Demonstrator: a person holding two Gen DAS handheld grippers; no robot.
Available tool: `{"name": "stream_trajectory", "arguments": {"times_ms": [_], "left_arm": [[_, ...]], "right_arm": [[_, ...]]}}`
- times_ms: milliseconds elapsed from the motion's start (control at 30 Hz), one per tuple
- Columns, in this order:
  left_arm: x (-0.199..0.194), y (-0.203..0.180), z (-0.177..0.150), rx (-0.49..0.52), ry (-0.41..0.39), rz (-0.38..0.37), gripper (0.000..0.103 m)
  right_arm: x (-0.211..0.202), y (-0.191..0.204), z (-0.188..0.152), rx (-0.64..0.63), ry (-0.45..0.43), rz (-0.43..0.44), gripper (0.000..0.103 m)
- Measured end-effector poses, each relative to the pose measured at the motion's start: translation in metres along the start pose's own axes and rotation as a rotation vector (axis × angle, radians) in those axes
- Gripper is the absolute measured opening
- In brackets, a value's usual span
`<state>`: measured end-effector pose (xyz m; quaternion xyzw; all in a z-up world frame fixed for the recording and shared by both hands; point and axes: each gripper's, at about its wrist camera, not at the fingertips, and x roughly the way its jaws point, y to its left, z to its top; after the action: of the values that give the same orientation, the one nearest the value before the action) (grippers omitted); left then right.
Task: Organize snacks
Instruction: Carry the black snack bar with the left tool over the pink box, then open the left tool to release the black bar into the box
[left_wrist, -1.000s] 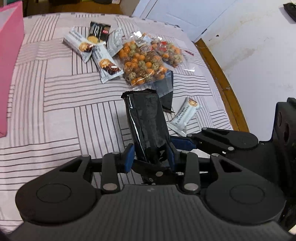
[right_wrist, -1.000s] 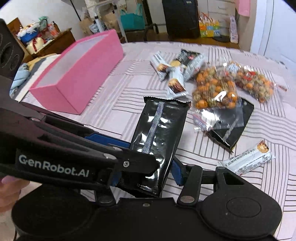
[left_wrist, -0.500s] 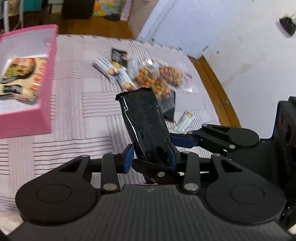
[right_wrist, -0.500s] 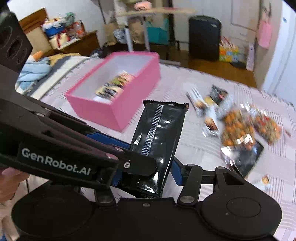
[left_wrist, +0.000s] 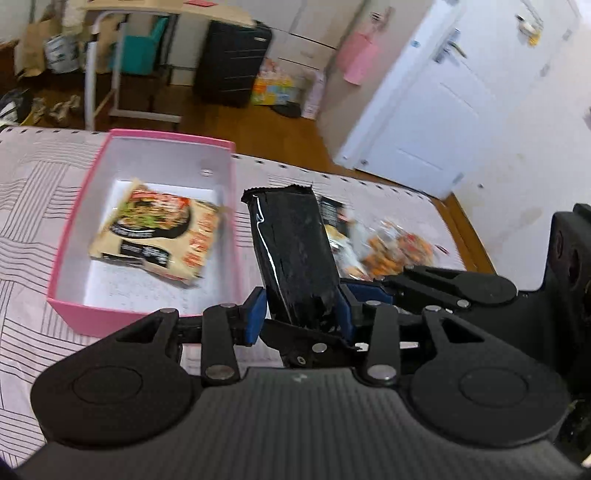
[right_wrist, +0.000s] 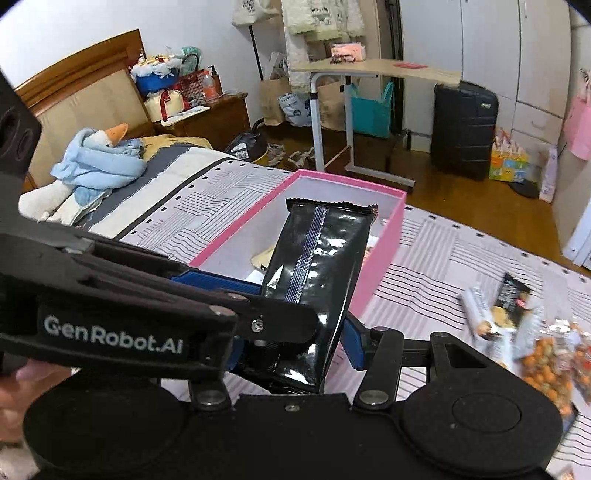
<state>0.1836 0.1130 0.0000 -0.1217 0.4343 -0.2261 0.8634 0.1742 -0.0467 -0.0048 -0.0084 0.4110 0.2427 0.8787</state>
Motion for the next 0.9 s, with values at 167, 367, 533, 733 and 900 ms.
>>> {"name": "stream_trajectory", "arguments": {"times_ms": [167,367,533,733,900], "left_arm": [[0.029,0.037,0.012,-0.035,-0.005,0.070,0.038],[0.069,0.072,0.024,-0.053,0.037,0.148,0.038],[0.091,0.090,0.022,-0.083,0.064,0.162,0.038],[0.099,0.097,0.018,-0.108,0.089,0.213,0.043],[0.080,0.095,0.018,-0.139,0.046,0.225,0.044]], "right_arm": [[0.050,-0.005,0.007,0.059,0.021,0.050,0.058],[0.103,0.000,0.012,0.066,0.056,0.035,0.058],[0.121,0.002,0.013,0.049,0.086,0.018,0.059],[0.112,0.003,0.007,-0.018,0.045,-0.029,0.070],[0.075,-0.007,0.009,-0.006,0.014,-0.009,0.073]]}}
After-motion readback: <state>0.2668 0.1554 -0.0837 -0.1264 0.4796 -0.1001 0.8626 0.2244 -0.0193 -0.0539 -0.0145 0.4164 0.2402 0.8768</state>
